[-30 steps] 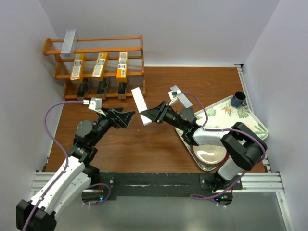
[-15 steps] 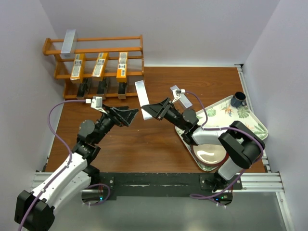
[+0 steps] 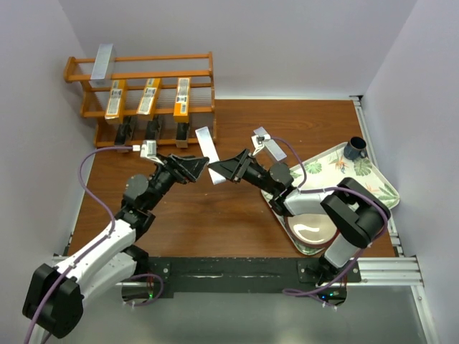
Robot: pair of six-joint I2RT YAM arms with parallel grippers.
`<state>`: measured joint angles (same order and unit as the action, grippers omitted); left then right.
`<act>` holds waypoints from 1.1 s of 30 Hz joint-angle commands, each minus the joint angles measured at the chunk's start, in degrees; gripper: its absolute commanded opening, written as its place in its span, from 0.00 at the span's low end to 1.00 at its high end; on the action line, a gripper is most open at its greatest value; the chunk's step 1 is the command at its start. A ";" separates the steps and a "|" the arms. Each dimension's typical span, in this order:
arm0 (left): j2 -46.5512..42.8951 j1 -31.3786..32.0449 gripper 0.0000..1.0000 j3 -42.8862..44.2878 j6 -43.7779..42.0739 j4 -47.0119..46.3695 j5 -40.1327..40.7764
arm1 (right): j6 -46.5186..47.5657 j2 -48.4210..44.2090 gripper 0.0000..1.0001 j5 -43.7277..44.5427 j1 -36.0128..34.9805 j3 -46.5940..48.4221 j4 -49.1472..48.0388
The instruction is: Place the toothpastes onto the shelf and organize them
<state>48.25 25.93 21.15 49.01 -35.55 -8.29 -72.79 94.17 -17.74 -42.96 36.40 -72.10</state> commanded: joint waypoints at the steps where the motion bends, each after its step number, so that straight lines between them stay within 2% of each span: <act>1: 2.81 0.96 1.00 3.20 0.38 -5.58 2.49 | -1.56 0.05 0.17 -1.95 0.16 1.83 -15.88; 5: 5.36 1.75 0.98 3.46 0.56 -6.81 3.55 | -1.39 0.31 0.17 -3.01 0.16 2.53 -16.06; 8: 6.85 2.28 0.93 3.55 0.91 -8.30 4.16 | -1.47 0.57 0.17 -3.27 0.24 2.44 -16.32; 17: 9.41 3.86 0.60 4.60 2.49 -10.50 3.28 | -2.70 2.15 0.19 -3.88 0.16 2.45 -18.78; 18: 8.88 3.95 0.54 4.61 2.58 -10.50 3.55 | -2.70 2.16 0.24 -3.97 0.16 2.36 -19.13; 20: 8.09 3.95 0.47 4.78 2.31 -9.63 4.07 | -2.53 2.33 0.30 -4.06 0.24 2.10 -19.14; 21: 7.13 3.95 0.40 5.04 1.53 -9.02 4.95 | -2.44 2.33 0.37 -4.06 0.16 2.01 -19.14; 23: 6.25 3.86 0.34 6.53 0.30 -5.70 5.83 | -2.26 2.51 0.46 -4.06 0.24 1.66 -19.14; 24: 5.55 3.95 0.31 7.15 -1.01 -4.54 6.53 | -2.26 2.60 0.57 -4.23 0.24 1.65 -19.14; 27: 4.49 3.95 0.31 9.00 -3.04 -1.28 7.50 | -2.18 2.95 0.73 -5.02 0.51 1.92 -19.40; 30: 3.70 3.95 0.31 10.40 -4.97 0.92 8.12 | -2.26 3.12 0.84 -5.64 0.86 1.74 -20.01; 33: 3.61 3.86 0.31 13.12 -8.56 5.48 9.51 | -2.44 2.95 0.89 -6.78 1.47 1.30 -20.45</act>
<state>53.23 29.76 28.99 46.37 -32.10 -1.85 -75.18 97.25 -22.33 -42.44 36.69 -75.07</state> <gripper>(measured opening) 0.414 0.860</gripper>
